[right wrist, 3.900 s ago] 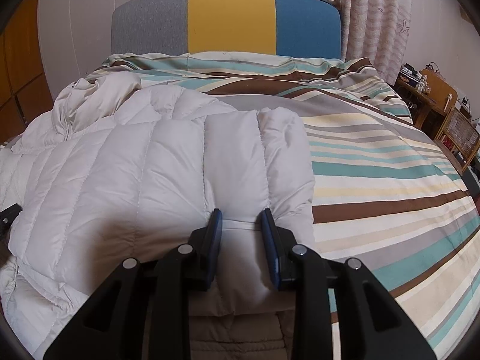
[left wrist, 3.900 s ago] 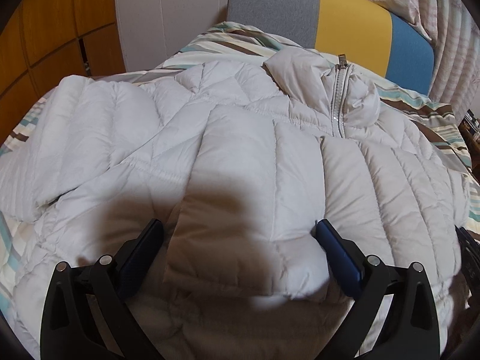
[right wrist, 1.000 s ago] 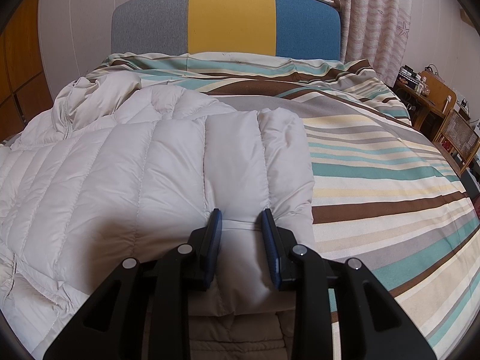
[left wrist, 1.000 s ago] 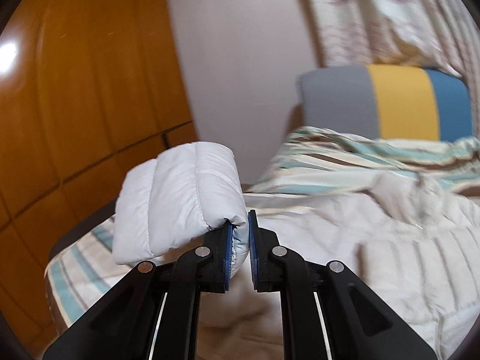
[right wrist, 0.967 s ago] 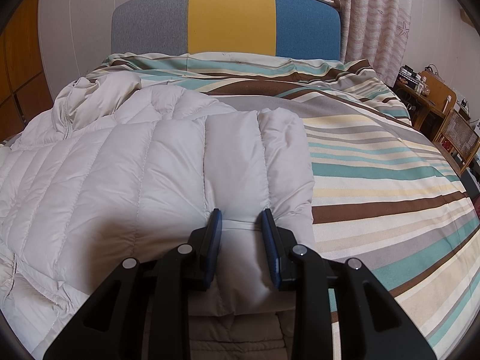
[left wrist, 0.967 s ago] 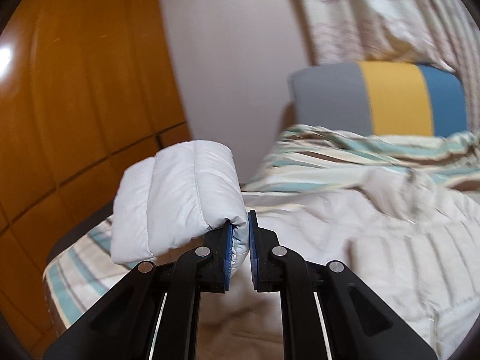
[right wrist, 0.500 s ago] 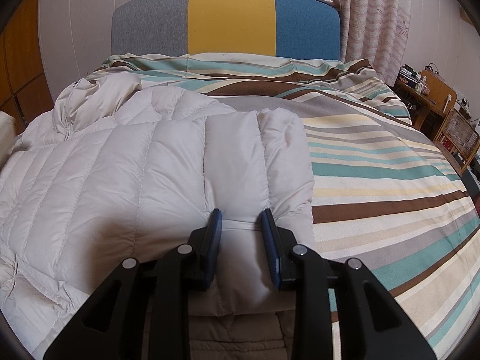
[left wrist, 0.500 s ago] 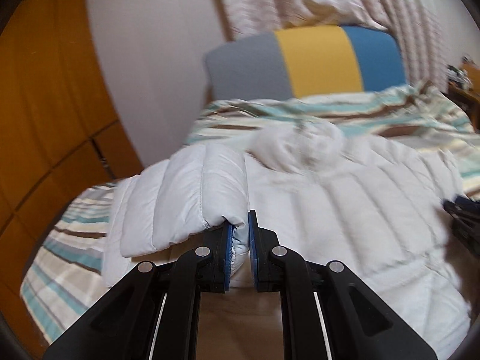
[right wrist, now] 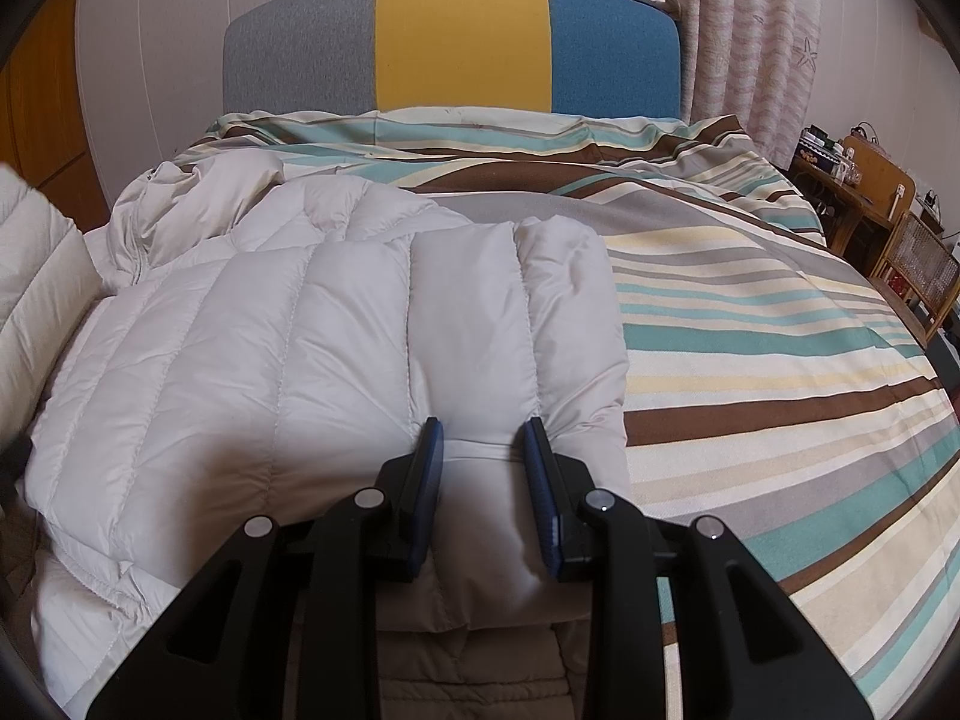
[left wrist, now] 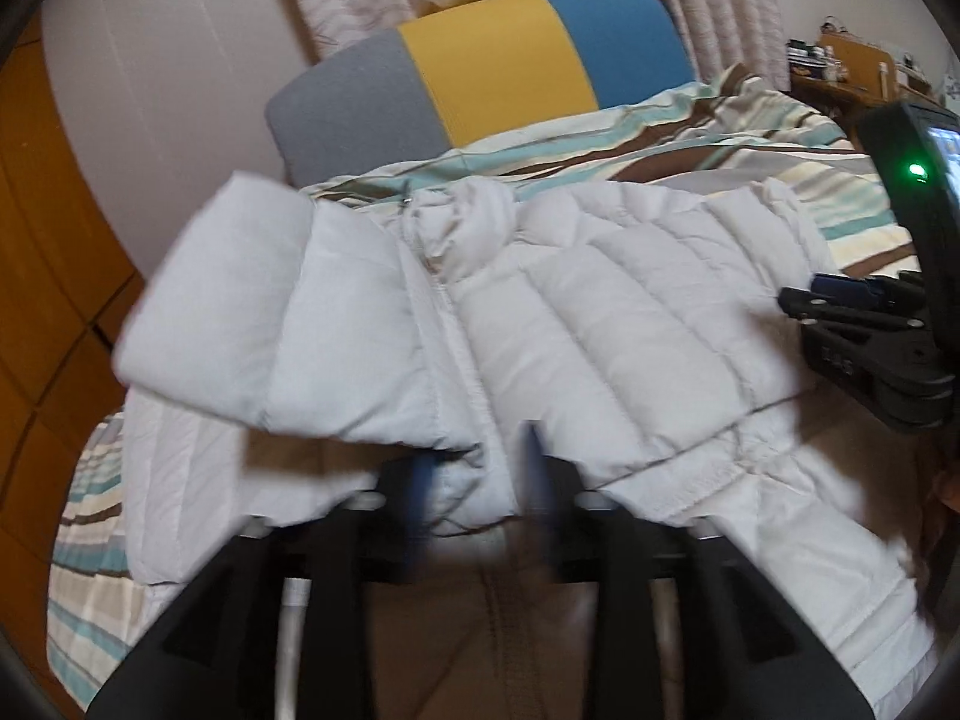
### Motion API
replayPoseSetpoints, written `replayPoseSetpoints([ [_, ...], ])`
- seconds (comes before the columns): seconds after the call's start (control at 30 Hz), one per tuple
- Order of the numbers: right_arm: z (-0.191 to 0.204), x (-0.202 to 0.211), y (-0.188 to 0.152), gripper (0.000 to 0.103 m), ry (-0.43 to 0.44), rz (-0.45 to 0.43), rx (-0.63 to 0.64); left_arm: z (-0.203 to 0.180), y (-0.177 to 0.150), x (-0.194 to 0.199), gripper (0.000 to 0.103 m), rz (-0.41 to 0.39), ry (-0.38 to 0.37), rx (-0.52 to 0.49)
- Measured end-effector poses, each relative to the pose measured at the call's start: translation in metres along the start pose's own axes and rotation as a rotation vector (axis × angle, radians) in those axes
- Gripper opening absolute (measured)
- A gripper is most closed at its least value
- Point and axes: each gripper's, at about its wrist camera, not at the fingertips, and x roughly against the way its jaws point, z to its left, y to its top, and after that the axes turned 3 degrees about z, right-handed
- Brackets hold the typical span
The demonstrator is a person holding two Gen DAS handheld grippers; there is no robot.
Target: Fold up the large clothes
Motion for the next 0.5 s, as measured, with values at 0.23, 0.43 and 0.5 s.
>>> replayPoseSetpoints([
  [0.23, 0.0, 0.0, 0.0, 0.028, 0.0, 0.0, 0.0, -0.019, -0.003, 0.017, 0.063, -0.061, -0.059, -0.077],
  [0.43, -0.002, 0.002, 0.0, 0.031, 0.013, -0.002, -0.008, 0.0, -0.012, 0.035, 0.063, -0.063, -0.148, 0.005],
  [0.5, -0.005, 0.01, 0.004, 0.033, 0.04, -0.01, -0.015, 0.02, -0.016, 0.037, 0.063, -0.039, -0.155, 0.083],
])
